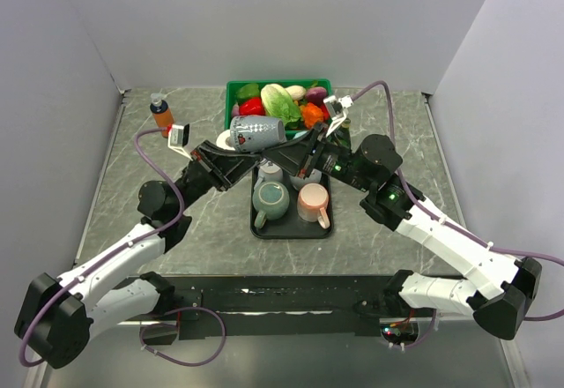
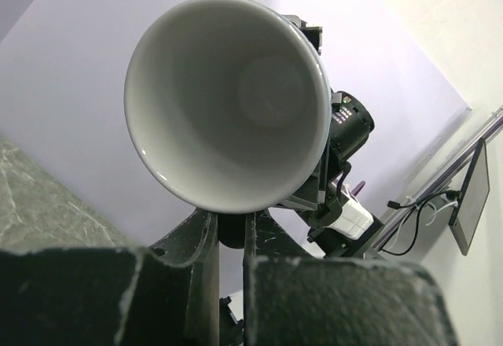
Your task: Turn the mug right side up
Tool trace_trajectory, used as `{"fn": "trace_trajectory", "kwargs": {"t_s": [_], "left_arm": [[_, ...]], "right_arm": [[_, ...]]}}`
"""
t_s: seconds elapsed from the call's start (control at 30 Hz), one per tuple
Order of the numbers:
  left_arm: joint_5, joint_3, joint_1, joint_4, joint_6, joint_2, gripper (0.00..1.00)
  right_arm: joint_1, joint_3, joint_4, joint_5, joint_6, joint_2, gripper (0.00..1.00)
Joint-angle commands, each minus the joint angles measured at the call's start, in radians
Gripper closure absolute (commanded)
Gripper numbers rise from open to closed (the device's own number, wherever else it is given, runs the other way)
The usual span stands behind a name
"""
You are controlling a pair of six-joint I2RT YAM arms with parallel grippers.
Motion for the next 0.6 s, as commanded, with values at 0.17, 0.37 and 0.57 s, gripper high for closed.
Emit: {"fn": "trace_trajectory", "kwargs": {"t_s": [0.17, 0.37, 0.57], "left_arm": [[-0.154, 0.084, -0.011, -0.291, 0.214, -0.091, 0.99], [-0.363, 0.191, -0.011, -0.742, 0.411, -0.153, 0.99], [-0.766, 0.343, -0.011, -1.151, 0.6, -0.122, 0.99]], "right_arm": [[0.023, -0.055, -0.027, 0.006, -0.003, -0.046, 0.29], [0.023, -0.031, -0.197, 0.142, -0.059, -0.063, 0.09], [0.012, -0.038, -0.415, 0.317, -0.111, -0.1, 0.02]]}}
